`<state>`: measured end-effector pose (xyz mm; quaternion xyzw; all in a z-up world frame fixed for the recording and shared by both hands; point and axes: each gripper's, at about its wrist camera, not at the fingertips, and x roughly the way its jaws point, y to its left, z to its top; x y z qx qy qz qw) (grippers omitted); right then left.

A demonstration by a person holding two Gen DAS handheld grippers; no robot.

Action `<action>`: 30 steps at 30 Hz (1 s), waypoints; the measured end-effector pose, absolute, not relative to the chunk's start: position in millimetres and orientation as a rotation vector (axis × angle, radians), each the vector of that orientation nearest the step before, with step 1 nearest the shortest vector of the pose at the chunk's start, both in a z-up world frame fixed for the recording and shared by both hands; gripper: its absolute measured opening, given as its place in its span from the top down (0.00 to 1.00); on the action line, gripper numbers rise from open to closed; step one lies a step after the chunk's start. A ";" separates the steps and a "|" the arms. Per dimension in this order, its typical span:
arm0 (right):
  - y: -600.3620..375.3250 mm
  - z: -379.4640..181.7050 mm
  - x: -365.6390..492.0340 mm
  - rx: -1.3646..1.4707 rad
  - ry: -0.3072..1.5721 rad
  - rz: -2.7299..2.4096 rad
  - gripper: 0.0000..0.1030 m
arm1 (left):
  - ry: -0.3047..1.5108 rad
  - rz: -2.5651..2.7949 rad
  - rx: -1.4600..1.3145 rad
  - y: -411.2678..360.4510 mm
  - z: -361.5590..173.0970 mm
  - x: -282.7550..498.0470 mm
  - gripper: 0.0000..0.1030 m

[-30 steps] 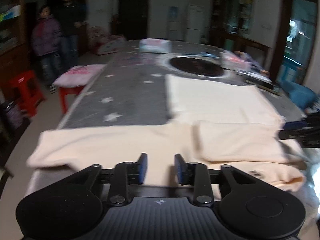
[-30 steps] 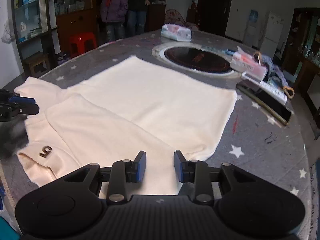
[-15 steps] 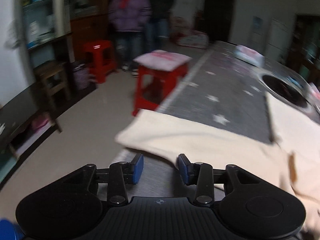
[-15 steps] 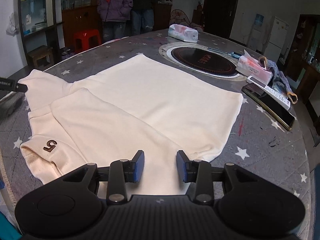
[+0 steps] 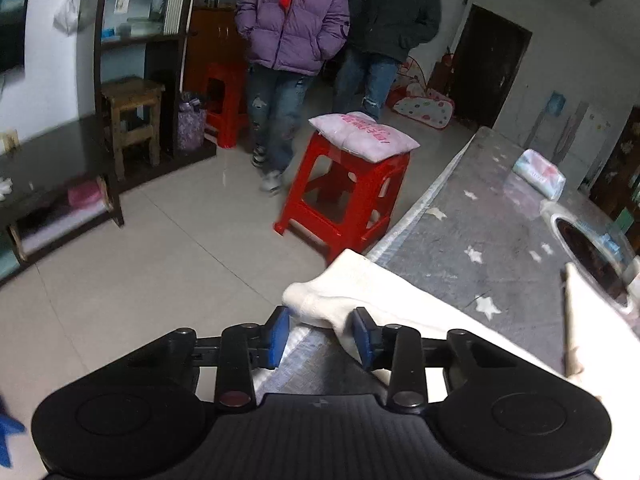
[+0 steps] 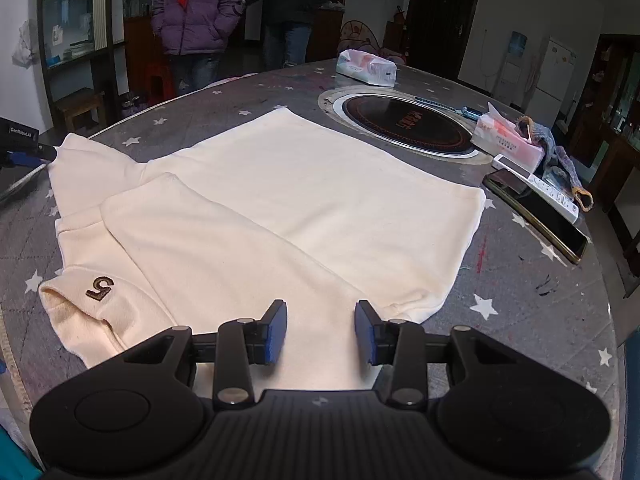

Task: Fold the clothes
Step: 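Grasp the sleeve with the printed cuff using the left gripper and lift it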

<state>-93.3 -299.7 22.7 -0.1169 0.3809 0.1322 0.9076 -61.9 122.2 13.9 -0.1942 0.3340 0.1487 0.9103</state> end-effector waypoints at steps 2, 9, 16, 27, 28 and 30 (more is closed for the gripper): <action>-299.5 22.6 -93.6 -0.243 0.786 0.272 0.60 | 0.677 0.295 -0.433 125.6 15.5 -66.4 0.61; -299.0 22.1 -94.3 -0.244 0.782 0.273 0.57 | 0.665 0.301 -0.506 138.2 14.8 -66.7 0.58; -299.2 22.3 -94.4 -0.244 0.780 0.274 0.57 | 0.640 0.314 -0.490 133.3 20.9 -63.5 0.92; -306.6 26.9 -99.2 -0.217 0.763 0.273 0.57 | 0.490 -0.069 -0.376 42.7 98.3 -73.8 0.94; -307.8 28.0 -100.5 -0.212 0.759 0.271 0.57 | 0.485 -0.115 -0.369 30.8 104.4 -74.2 0.94; -310.9 29.7 -102.9 -0.193 0.754 0.271 0.57 | 0.467 -0.211 -0.349 4.5 113.3 -75.8 0.94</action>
